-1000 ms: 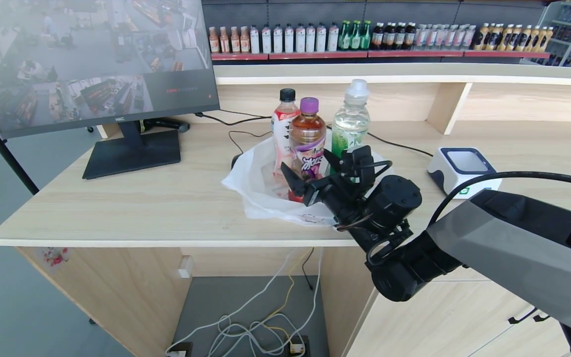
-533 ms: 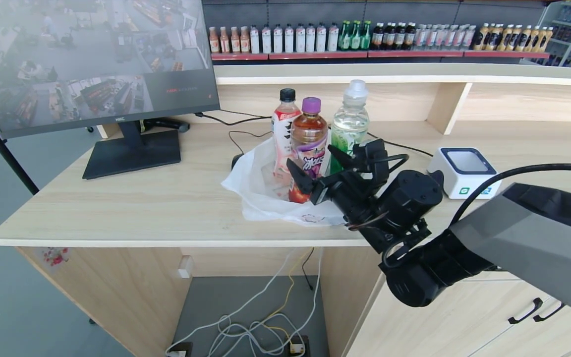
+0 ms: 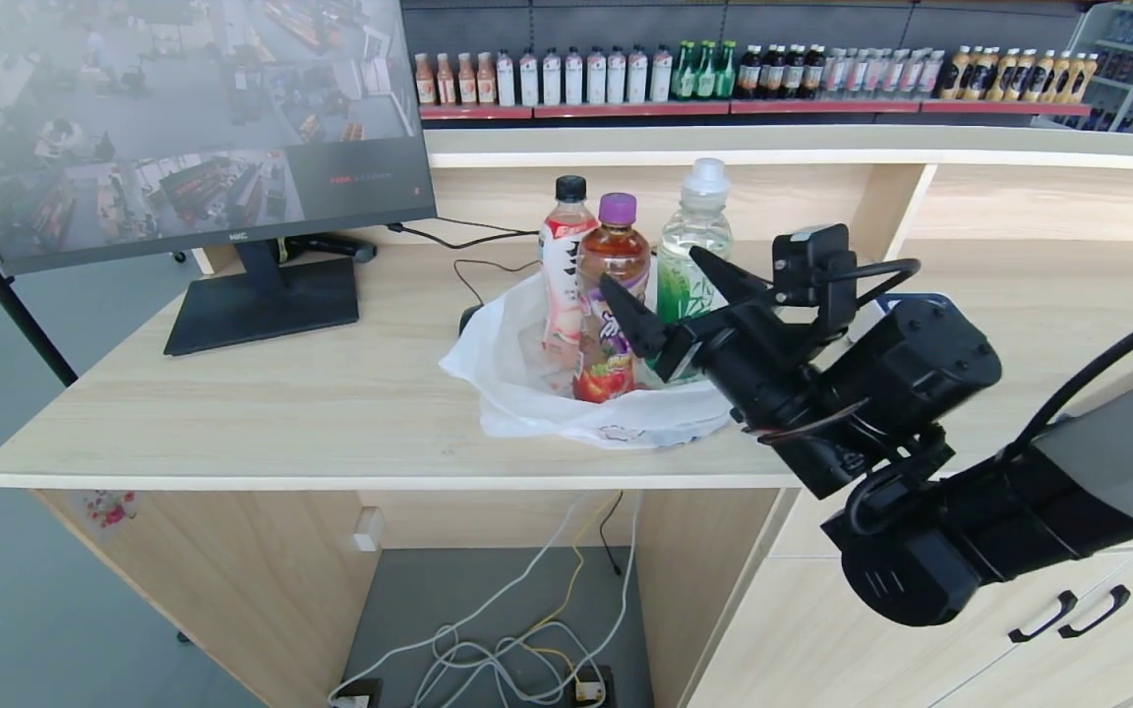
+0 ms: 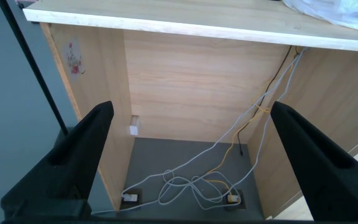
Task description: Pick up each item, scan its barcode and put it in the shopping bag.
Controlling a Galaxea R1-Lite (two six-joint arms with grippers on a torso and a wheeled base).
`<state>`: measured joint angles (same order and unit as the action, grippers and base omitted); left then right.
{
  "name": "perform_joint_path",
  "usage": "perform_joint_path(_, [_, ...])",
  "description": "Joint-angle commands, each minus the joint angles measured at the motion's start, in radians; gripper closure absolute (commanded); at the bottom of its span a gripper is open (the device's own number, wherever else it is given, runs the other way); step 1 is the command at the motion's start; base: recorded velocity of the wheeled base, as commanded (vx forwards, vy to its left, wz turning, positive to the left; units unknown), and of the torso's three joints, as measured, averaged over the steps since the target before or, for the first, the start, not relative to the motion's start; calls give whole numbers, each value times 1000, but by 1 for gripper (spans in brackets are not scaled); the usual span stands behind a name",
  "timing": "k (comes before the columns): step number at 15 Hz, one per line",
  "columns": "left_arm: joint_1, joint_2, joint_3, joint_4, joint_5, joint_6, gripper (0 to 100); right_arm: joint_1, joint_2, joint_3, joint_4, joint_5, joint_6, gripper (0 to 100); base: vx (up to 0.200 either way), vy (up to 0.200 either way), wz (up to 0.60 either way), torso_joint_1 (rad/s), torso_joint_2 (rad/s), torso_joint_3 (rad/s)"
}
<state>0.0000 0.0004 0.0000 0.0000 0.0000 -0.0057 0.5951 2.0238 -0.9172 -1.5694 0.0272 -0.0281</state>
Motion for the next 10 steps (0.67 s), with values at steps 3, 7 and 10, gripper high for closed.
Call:
perform_joint_path(3, [0,0,0,0,0,0,0,-8,-224,136,-1,0,0,0,0,0,0,0,0,0])
perform_joint_path(7, [0,0,0,0,0,0,0,-24,-530,388,-1,0,-19,0,0,0,0,0,0,0])
perform_joint_path(10, [0,0,0,0,0,0,0,-20,-743,592,-1,0,-26,0,0,0,0,0,0,0])
